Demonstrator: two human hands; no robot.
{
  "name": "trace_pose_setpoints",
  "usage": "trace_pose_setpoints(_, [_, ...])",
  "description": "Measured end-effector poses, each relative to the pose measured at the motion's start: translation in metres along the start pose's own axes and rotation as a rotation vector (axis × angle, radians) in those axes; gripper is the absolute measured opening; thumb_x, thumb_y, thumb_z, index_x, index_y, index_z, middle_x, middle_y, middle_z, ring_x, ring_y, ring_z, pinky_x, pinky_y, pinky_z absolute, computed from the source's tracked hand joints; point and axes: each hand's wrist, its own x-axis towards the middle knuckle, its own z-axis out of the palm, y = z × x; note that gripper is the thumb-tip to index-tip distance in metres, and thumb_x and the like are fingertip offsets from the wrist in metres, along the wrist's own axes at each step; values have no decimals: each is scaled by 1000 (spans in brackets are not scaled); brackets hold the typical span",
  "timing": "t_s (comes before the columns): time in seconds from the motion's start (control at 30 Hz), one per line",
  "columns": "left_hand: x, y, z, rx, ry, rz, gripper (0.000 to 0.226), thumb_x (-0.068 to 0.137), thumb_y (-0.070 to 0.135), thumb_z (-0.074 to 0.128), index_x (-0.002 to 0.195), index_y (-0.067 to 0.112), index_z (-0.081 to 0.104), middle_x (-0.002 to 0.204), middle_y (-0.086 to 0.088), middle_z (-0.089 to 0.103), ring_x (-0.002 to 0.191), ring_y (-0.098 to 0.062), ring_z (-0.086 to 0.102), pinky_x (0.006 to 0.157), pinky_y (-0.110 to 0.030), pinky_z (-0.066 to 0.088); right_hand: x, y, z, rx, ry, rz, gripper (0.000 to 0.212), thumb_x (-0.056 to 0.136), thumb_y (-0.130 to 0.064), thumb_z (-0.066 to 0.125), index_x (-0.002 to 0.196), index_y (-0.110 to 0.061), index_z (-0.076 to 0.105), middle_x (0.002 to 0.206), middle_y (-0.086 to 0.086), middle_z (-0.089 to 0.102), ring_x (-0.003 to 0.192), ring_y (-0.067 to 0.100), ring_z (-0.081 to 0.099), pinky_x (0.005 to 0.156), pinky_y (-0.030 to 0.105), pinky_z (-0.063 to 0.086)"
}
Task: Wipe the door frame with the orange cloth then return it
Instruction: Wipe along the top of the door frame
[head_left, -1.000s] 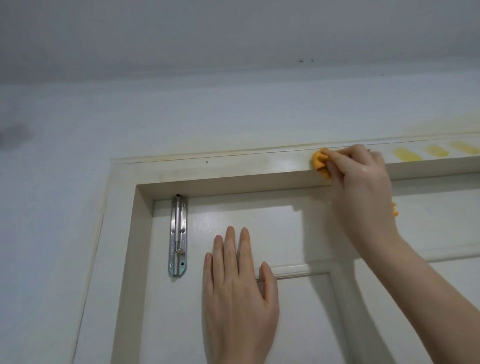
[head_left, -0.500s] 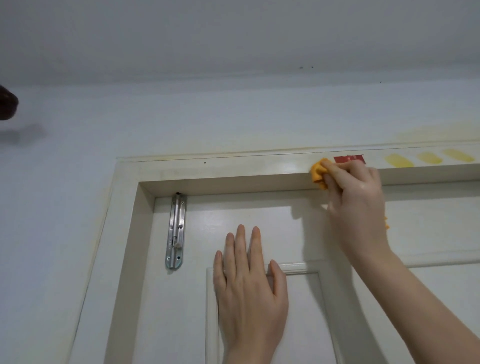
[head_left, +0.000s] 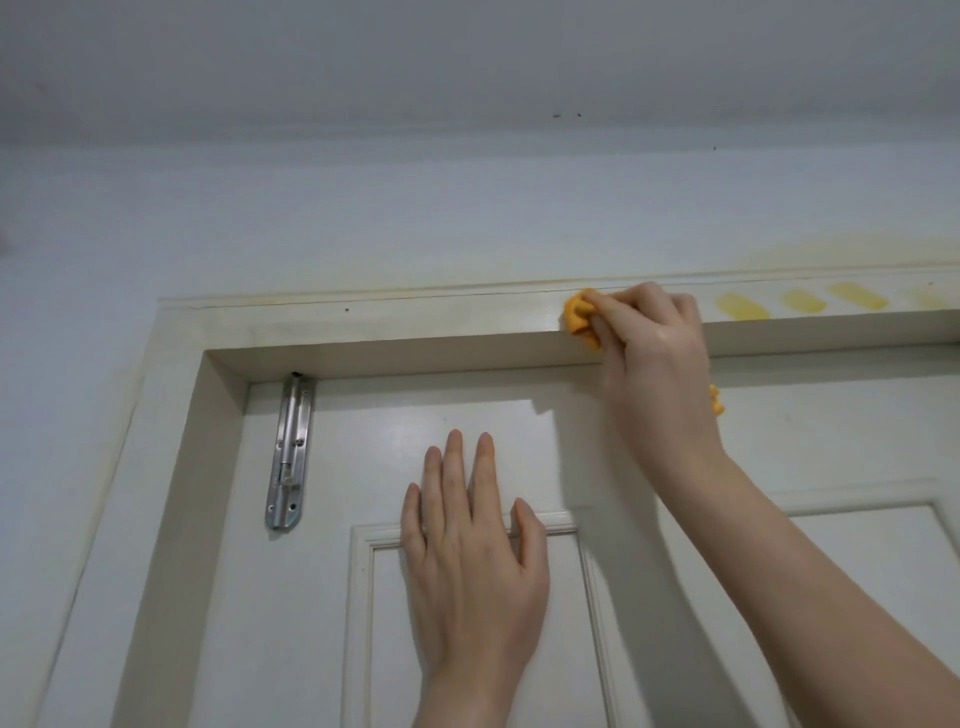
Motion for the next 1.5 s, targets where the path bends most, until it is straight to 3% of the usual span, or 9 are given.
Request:
trace_pose_setpoints(0.13, [-2, 0, -1, 12, -15, -6, 66, 107, 48, 33, 170, 29, 31, 180, 2, 24, 169, -19, 14, 136, -46, 19, -12, 16, -15, -16, 48, 78, 24, 101, 2, 62, 116, -8, 77, 101, 11, 66, 89, 35, 52, 83, 28, 36])
trace_pose_setpoints(0.33, [-1, 13, 4, 11, -11, -19, 67, 106, 47, 34, 170, 28, 32, 180, 0, 25, 169, -20, 15, 136, -46, 17, 7, 10, -5, 3, -41, -22, 20, 101, 1, 60, 108, -6, 78, 95, 9, 66, 91, 34, 52, 79, 32, 39])
trace_pose_setpoints(0.47, [-5, 25, 8, -24, -31, -12, 67, 107, 48, 35, 170, 30, 29, 181, 3, 21, 169, -17, 9, 137, -44, 12, -2, 41, -25, -41, 24, 89, 23, 101, 1, 61, 113, -7, 78, 96, 11, 64, 89, 36, 53, 81, 38, 42])
trace_pose_setpoints(0.63, [-5, 43, 14, -50, -20, 35, 66, 106, 47, 36, 170, 31, 31, 180, 4, 23, 169, -17, 12, 136, -44, 13, 0, 48, -27, -24, -5, 0, 22, 102, -2, 62, 117, -7, 78, 96, 9, 65, 88, 34, 52, 83, 26, 35])
trace_pose_setpoints(0.77, [-3, 57, 19, -63, -17, 18, 66, 106, 48, 34, 170, 31, 31, 180, 4, 22, 169, -17, 13, 136, -41, 11, 6, 71, -37, -64, 31, 88, 21, 101, -1, 60, 111, -7, 78, 94, 12, 63, 86, 33, 50, 79, 37, 40])
trace_pose_setpoints(0.97, [-8, 75, 32, -53, -28, 66, 67, 106, 49, 35, 171, 32, 29, 181, 6, 19, 169, -16, 12, 135, -41, 9, -7, 73, -41, -26, -16, -7, 22, 102, 1, 63, 116, -7, 78, 98, 8, 65, 89, 34, 53, 84, 30, 39])
trace_pose_setpoints(1.17, [-11, 88, 39, -31, -38, 70, 67, 107, 50, 33, 172, 33, 25, 182, 7, 16, 170, -16, 8, 135, -41, 6, -6, 106, -60, -58, 60, 108, 24, 99, 3, 62, 116, -7, 78, 98, 11, 65, 88, 33, 51, 83, 35, 41])
trace_pose_setpoints(1.37, [-11, 93, 41, -11, -47, 72, 68, 107, 49, 33, 172, 33, 22, 182, 5, 16, 170, -17, 8, 135, -41, 5, 5, 101, -54, -40, -15, 9, 21, 100, 2, 64, 112, -7, 78, 95, 9, 64, 88, 32, 50, 80, 33, 40])
trace_pose_setpoints(1.5, [-10, 102, 41, -17, -61, 57, 68, 108, 50, 31, 173, 33, 19, 183, 5, 12, 170, -17, 3, 136, -39, 2, 0, 122, -68, -72, 41, 135, 23, 100, 2, 61, 114, -6, 78, 98, 12, 64, 89, 32, 50, 79, 37, 41])
